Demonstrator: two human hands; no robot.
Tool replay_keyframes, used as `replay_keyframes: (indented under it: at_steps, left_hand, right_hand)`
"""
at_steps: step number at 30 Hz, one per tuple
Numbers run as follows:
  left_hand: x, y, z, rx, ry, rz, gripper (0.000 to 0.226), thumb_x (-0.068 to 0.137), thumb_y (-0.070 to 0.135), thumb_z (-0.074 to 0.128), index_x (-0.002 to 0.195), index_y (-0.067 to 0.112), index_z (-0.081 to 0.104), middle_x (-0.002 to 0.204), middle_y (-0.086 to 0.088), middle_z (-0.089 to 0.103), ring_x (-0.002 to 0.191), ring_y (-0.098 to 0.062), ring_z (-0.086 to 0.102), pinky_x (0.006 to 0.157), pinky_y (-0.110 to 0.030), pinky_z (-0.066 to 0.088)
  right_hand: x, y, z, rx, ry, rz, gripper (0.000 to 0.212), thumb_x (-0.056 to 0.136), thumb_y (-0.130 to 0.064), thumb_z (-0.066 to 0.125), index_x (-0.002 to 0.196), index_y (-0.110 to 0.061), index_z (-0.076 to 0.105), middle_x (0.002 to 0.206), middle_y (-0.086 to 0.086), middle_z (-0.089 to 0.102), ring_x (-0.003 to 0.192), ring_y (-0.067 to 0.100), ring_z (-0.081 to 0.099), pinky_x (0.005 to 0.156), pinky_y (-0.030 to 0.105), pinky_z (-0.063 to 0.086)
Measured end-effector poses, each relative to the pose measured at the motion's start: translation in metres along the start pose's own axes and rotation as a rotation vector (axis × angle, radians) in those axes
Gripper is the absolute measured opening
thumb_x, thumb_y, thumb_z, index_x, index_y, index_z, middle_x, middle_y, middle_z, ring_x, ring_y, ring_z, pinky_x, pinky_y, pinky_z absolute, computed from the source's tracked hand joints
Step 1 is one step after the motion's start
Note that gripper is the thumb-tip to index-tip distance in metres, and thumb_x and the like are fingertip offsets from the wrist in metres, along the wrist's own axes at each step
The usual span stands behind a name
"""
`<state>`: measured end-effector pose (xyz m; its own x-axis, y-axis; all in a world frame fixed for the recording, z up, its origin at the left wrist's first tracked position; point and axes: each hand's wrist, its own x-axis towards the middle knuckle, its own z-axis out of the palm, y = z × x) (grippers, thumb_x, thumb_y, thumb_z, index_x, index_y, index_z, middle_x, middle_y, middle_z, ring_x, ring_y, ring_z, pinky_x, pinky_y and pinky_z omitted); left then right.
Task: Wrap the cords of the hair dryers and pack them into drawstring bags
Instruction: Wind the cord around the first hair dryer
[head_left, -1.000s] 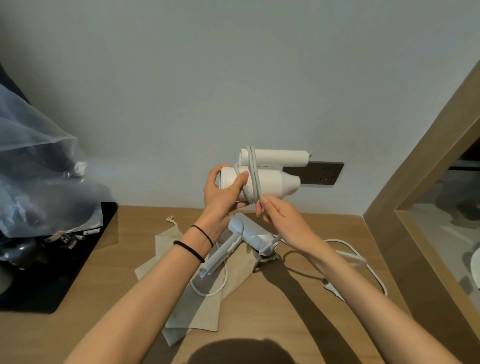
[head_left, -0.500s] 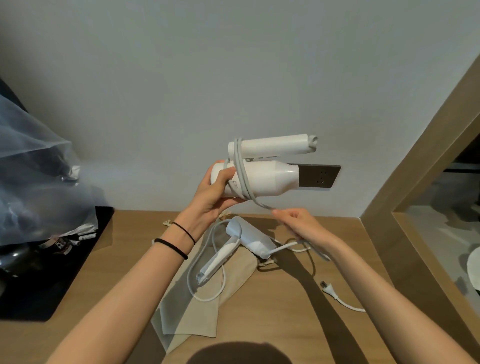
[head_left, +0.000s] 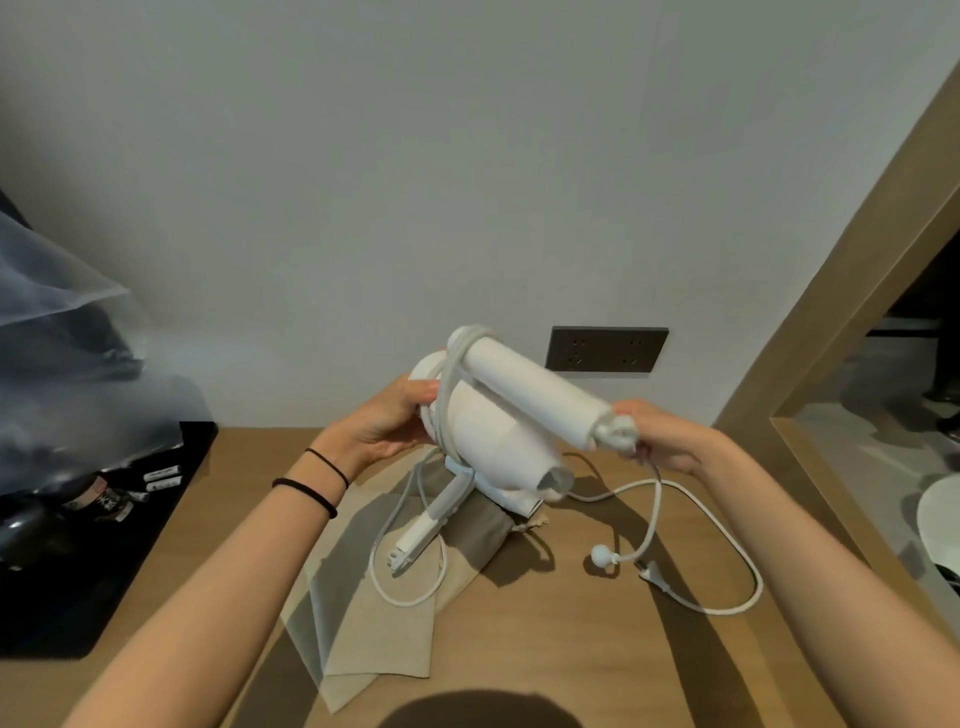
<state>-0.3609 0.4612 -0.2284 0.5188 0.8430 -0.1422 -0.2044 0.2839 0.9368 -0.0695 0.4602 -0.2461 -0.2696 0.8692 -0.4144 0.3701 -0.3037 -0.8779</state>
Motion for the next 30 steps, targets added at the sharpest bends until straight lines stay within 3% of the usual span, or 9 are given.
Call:
replay_keyframes:
  at_steps: [2,5,9,13,17,21,25,28,30]
  left_hand:
    - [0.002,-0.003,0.002,0.096,-0.093,0.024,0.086,0.037,0.036,0.091,0.113,0.019,0.055,0.093,0.001,0.071,0.085,-0.015,0.068,0.07,-0.033,0.058]
    - [0.006,-0.005,0.005,0.272,-0.165,0.024,0.072,0.051,0.047,0.087,0.113,0.025,0.058,0.103,-0.006,0.061,0.094,-0.023,0.06,0.076,-0.039,0.051]
    - [0.009,-0.003,0.006,0.462,-0.073,0.007,0.051,0.065,0.031,0.078,0.112,0.026,0.058,0.111,-0.007,0.054,0.091,-0.02,0.062,0.063,-0.032,0.056]
    - [0.011,-0.005,0.007,0.543,0.037,0.001,0.037,0.081,0.006,0.071,0.107,0.031,0.059,0.118,0.001,0.052,0.09,-0.012,0.06,0.065,-0.031,0.059]
    - [0.014,-0.013,0.005,0.558,0.102,0.006,0.038,0.08,0.008,0.073,0.105,0.033,0.06,0.108,0.005,0.056,0.087,-0.012,0.061,0.061,-0.028,0.058]
    - [0.018,-0.019,0.003,0.657,0.127,0.052,0.04,0.077,0.009,0.075,0.109,0.029,0.06,0.109,0.0,0.057,0.086,-0.013,0.059,0.062,-0.032,0.059]
    - [0.019,-0.03,-0.001,0.632,0.233,0.059,0.041,0.075,0.009,0.076,0.108,0.027,0.061,0.106,0.0,0.057,0.09,-0.017,0.058,0.064,-0.038,0.06]
    - [0.022,-0.041,-0.003,0.646,0.373,0.097,0.042,0.07,0.015,0.079,0.104,0.03,0.06,0.101,0.012,0.057,0.094,-0.018,0.058,0.073,-0.047,0.059]
    - [0.024,-0.046,-0.002,0.595,0.463,0.136,0.04,0.068,0.018,0.08,0.101,0.032,0.06,0.097,0.014,0.058,0.094,-0.019,0.059,0.075,-0.05,0.058]
  right_hand:
    - [0.001,-0.008,0.001,-0.016,0.012,-0.017,0.041,0.061,-0.046,0.083,0.076,-0.01,0.069,0.064,0.007,0.044,0.056,0.013,0.032,0.051,0.025,0.021]
    - [0.001,-0.026,0.0,-0.075,0.065,-0.034,0.021,0.075,-0.034,0.074,0.069,-0.014,0.068,0.048,-0.003,0.037,0.048,0.009,0.025,0.047,0.024,0.018]
    - [-0.001,-0.041,0.001,-0.142,0.171,-0.013,0.027,0.075,-0.035,0.073,0.079,-0.009,0.073,0.049,-0.006,0.039,0.049,0.01,0.026,0.05,0.026,0.019]
    - [-0.009,-0.055,0.011,-0.263,0.143,-0.102,0.023,0.09,-0.029,0.062,0.085,-0.014,0.078,0.054,-0.007,0.035,0.051,0.009,0.026,0.047,0.02,0.022]
    - [-0.014,-0.062,0.018,-0.386,0.132,-0.146,0.026,0.092,-0.029,0.058,0.087,-0.014,0.078,0.05,-0.011,0.038,0.052,0.009,0.028,0.047,0.02,0.024]
    - [-0.014,-0.068,0.022,-0.51,0.15,-0.18,0.027,0.092,-0.028,0.058,0.087,-0.01,0.077,0.063,-0.001,0.044,0.053,0.007,0.034,0.046,0.013,0.03]
    - [-0.016,-0.071,0.021,-0.541,0.172,-0.204,0.026,0.093,-0.028,0.056,0.084,-0.017,0.078,0.059,0.0,0.045,0.044,0.004,0.039,0.053,0.019,0.029]
    - [-0.014,-0.068,0.028,-0.592,0.201,-0.245,0.029,0.094,-0.027,0.054,0.079,-0.018,0.077,0.055,0.003,0.045,0.054,0.016,0.036,0.054,0.025,0.031]
    - [-0.012,-0.064,0.037,-0.586,0.223,-0.263,0.031,0.094,-0.025,0.051,0.079,-0.014,0.076,0.05,-0.001,0.045,0.056,0.014,0.038,0.056,0.028,0.03]
